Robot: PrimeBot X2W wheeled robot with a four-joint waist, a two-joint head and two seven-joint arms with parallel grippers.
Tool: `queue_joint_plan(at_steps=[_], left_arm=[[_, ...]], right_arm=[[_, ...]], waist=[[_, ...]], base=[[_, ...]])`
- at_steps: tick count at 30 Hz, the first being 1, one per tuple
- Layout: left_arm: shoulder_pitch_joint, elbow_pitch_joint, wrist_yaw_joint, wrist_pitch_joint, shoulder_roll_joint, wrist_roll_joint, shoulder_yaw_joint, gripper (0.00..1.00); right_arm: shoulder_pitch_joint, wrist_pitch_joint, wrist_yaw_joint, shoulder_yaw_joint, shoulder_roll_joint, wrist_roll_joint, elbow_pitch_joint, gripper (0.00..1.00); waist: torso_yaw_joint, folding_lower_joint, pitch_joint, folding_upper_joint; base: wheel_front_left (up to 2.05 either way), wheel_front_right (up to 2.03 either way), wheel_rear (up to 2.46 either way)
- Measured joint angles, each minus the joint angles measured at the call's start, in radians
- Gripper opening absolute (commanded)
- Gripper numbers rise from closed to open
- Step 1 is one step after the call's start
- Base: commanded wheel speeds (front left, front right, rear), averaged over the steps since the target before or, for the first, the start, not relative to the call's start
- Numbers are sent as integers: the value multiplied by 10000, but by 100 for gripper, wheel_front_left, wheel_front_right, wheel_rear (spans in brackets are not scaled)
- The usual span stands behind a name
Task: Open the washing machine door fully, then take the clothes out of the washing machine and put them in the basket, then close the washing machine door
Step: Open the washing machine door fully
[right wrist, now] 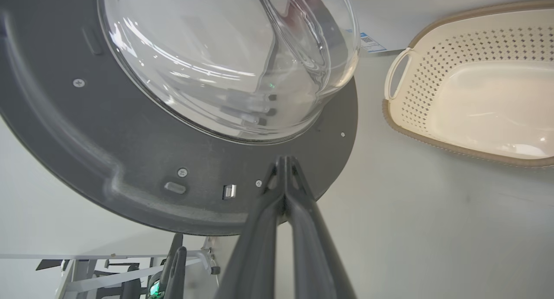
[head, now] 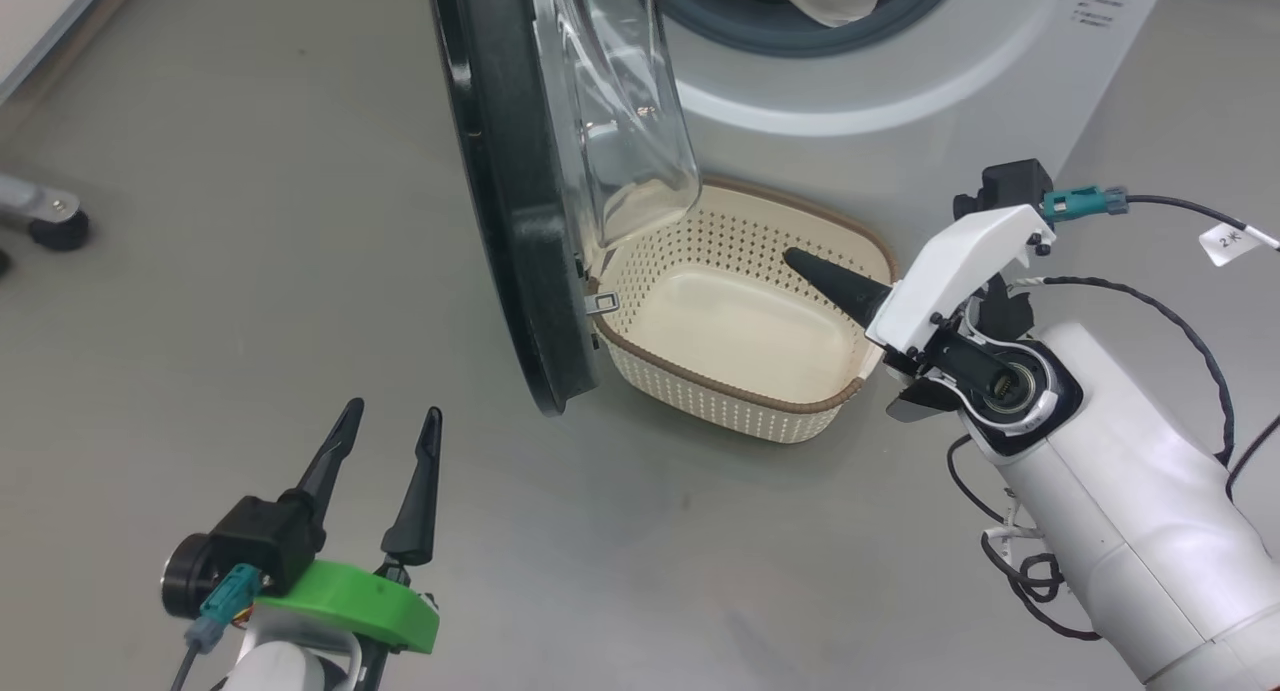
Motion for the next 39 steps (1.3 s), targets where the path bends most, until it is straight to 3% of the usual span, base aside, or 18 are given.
queue_joint_plan(at_steps=[11,23,28,39], left_arm=[[424,-40,-2,0,349,186,560,100],[774,-140,-4,0,372,247,1024,100],[795,-186,-17,0,393,247,1158,100],[1116,-240,-21,0,387,316,1289,100]], right_arm=[[857,-2930,174,656,-1181,-3127,-621,0],[2646,-5714,140,817,-1908,-4938,-759,0],[3306,-6558,-368,886,-1987,-5400,-727,0],[3858,-6566,-1356,221,-1860,-6326,-1266,0]], waist=[[-1198,0,-638,0],[-2195,0,-1147,0],[-2412,0,-1311,0],[-2641,0,-1502,0]], base=[[0,0,0],[0,0,0],[0,0,0],[0,0,0]])
